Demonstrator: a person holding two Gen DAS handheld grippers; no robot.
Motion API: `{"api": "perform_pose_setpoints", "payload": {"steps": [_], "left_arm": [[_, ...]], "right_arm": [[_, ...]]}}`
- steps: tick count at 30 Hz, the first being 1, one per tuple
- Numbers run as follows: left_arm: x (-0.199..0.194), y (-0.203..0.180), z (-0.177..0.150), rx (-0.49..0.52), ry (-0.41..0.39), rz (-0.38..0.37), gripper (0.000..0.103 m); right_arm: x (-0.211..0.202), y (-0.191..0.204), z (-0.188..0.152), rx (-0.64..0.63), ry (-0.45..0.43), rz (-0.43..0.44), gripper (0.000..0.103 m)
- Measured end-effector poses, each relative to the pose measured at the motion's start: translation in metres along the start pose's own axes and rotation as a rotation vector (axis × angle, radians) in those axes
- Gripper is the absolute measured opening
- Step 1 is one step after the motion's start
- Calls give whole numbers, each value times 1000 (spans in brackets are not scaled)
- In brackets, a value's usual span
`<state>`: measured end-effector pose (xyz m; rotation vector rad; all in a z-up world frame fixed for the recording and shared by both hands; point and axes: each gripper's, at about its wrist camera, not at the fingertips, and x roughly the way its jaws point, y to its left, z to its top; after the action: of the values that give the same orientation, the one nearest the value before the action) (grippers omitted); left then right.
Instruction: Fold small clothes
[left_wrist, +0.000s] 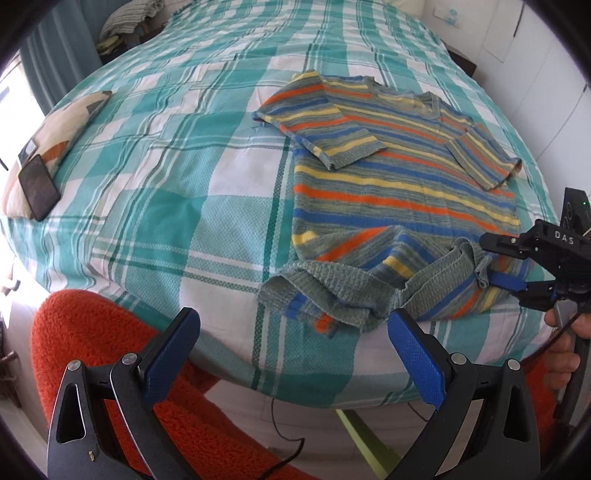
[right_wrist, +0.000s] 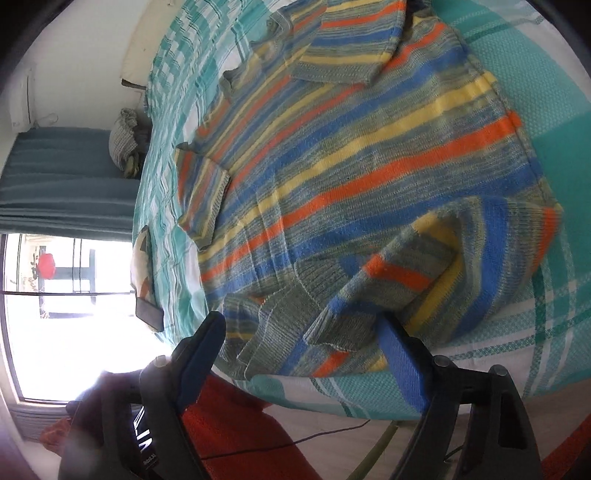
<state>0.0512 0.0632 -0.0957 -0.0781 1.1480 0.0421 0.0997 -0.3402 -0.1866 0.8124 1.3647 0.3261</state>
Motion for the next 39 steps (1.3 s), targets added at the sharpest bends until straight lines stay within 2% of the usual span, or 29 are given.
{"api": "perform_pose_setpoints", "payload": {"steps": [2, 4, 8, 11, 13, 15, 17, 19, 20, 21, 22, 24, 25, 26, 27, 28, 29, 30, 33, 36, 38, 39], "left_arm": [[-6, 7, -2, 1, -17, 17, 102], [-13, 21, -6, -18, -30, 41, 102], [-19, 53, -15, -74, -26, 69, 102], [-15, 62, -16, -93, -5, 59, 102], [-7, 61, -12, -94, 11, 52, 102], [4, 59, -7, -98, 33, 32, 102], [16, 58, -2, -114, 65, -5, 102], [31, 55, 1, -111, 109, -57, 102], [38, 54, 1, -108, 128, -67, 102], [44, 54, 1, -103, 134, -75, 102], [50, 53, 0, -95, 143, -87, 101], [58, 52, 1, -95, 161, -130, 100], [60, 49, 1, -87, 152, -177, 99], [62, 45, 0, -65, 135, -210, 94], [64, 38, -1, -28, 120, -219, 61], [68, 29, -4, 23, 137, -235, 3], [74, 21, -9, 70, 191, -264, 6], [73, 15, -16, 104, 213, -288, 0], [48, -7, -46, 302, 235, -334, 0], [19, -25, -75, 483, 293, -330, 1], [9, -24, -84, 521, 329, -315, 4], [5, -19, -83, 505, 330, -312, 12]], "right_arm": [[6, -2, 3, -12, -6, -97, 11], [-5, -7, -2, -42, 12, -106, 7], [-66, -25, -38, -133, 57, -137, 6], [-106, -57, -64, -136, 87, -247, 6], [-124, -80, -72, -125, 85, -344, 2], [-133, -100, -71, -117, 64, -411, 2], [-134, -110, -66, -107, 42, -439, 3], [-133, -110, -60, -126, 11, -447, 8], [-132, -107, -57, -137, -7, -436, 25], [-132, -106, -55, -153, -13, -412, 32], [-131, -102, -53, -171, -15, -393, 45], [-126, -92, -49, -215, -19, -372, 46], [-125, -89, -48, -242, -16, -368, 46], [-124, -86, -49, -264, -12, -369, 46], [-122, -81, -48, -277, -10, -371, 46], [-121, -80, -48, -286, -7, -369, 46], [-119, -78, -48, -292, -4, -367, 46], [-119, -78, -47, -295, 1, -368, 46], [-122, -76, -49, -310, 9, -381, 46], [-132, -78, -49, -336, 18, -427, 46], [-137, -82, -47, -342, 33, -443, 46], [-137, -85, -46, -347, 43, -447, 47]]}}
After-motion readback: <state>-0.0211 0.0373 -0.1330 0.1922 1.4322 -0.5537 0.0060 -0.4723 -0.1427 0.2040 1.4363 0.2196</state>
